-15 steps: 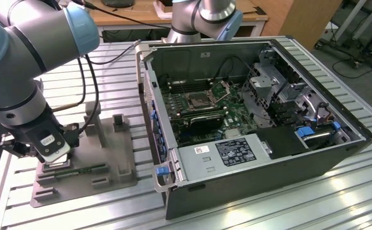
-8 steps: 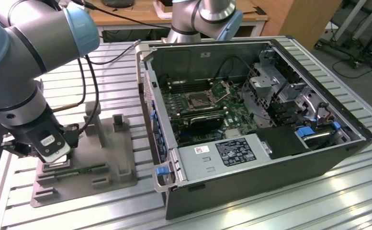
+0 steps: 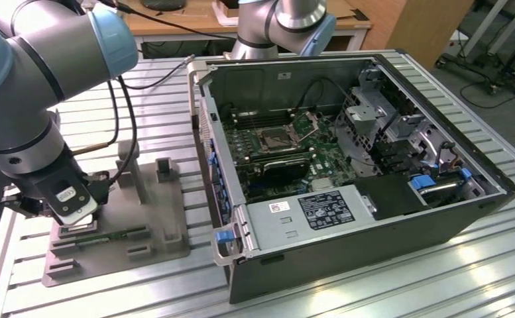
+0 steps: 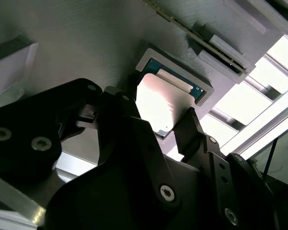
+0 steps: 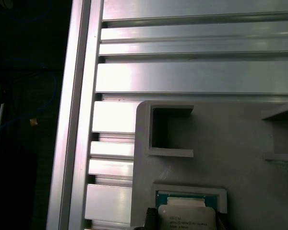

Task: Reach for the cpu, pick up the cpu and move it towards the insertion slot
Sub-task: 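Pick up the cpu and move it towards the insertion slot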

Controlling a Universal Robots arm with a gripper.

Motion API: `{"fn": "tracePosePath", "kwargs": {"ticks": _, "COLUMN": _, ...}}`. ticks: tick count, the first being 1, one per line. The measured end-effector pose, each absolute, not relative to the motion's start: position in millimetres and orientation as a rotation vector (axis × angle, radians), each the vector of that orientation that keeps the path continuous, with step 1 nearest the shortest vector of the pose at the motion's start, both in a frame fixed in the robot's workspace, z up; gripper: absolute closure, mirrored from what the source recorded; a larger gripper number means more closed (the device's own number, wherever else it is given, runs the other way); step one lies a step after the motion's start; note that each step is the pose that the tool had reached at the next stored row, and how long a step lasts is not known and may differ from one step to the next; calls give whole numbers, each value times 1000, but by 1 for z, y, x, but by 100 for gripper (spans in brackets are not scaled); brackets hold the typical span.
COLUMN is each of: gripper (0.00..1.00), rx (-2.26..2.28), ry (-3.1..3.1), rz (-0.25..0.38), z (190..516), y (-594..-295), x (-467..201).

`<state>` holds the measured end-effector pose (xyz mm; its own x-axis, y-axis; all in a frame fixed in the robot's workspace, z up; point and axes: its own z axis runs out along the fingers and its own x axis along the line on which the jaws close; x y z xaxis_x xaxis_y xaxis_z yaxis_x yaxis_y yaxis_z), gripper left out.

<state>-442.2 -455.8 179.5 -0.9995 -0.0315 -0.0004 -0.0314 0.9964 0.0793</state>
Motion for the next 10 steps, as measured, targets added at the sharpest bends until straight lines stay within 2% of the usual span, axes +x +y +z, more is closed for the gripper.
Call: {"fn": "tracePosePath", "kwargs": {"ticks": 10, "gripper": 45, "rx": 49, "ry": -3138, "rz": -125, "z": 182, "y": -456, "x": -442}}
